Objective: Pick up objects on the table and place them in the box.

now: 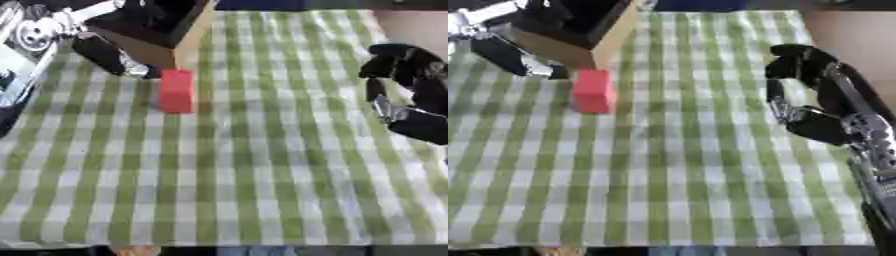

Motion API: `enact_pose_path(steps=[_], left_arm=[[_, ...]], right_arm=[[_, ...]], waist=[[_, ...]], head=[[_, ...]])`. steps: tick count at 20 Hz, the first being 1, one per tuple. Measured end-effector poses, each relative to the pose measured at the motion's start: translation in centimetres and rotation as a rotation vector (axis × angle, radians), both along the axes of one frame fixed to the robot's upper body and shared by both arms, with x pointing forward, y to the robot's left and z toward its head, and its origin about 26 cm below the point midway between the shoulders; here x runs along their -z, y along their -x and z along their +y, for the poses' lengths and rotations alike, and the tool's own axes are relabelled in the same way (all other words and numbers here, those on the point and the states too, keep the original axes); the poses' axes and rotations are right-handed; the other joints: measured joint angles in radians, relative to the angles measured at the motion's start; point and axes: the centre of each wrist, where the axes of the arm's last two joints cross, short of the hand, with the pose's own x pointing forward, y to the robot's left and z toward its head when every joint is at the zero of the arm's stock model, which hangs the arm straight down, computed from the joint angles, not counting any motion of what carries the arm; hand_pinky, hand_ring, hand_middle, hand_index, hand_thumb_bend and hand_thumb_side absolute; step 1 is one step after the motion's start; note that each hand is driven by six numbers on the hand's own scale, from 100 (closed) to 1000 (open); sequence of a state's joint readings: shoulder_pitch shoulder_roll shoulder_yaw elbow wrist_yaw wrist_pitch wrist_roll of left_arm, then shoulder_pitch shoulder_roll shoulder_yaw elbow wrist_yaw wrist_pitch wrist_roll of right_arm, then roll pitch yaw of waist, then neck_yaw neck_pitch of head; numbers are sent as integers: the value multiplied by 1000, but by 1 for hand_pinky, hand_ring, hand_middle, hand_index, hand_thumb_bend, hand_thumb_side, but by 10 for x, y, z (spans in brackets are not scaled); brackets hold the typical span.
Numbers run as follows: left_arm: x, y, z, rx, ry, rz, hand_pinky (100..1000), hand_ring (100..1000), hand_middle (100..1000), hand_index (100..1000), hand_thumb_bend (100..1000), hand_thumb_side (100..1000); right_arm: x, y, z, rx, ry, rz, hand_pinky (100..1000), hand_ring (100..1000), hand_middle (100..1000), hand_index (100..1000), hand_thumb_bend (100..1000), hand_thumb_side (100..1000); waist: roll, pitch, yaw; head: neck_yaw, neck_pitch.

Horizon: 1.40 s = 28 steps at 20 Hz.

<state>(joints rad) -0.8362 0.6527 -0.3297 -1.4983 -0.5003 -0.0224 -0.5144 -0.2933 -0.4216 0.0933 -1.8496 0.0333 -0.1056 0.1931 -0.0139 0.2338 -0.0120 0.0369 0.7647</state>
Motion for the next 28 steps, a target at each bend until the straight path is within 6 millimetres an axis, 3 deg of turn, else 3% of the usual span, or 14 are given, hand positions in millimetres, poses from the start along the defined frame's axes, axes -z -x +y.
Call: enact_pose_path(steps=[15, 28], left_arm=[[22, -15, -10, -1, -50, 66, 740, 673, 639, 841, 619, 382], [54, -32, -10, -27, -128, 150, 737, 670, 637, 840, 610, 356]], right_arm=[[-2, 1, -2, 11, -10, -16, 786, 703, 639, 845, 100, 170], [-3, 2, -3, 19, -16, -22, 786, 703, 638, 845, 100, 172]], waist=[[1, -2, -16], [2, -5, -22]], head=[[0, 0], [0, 0]])
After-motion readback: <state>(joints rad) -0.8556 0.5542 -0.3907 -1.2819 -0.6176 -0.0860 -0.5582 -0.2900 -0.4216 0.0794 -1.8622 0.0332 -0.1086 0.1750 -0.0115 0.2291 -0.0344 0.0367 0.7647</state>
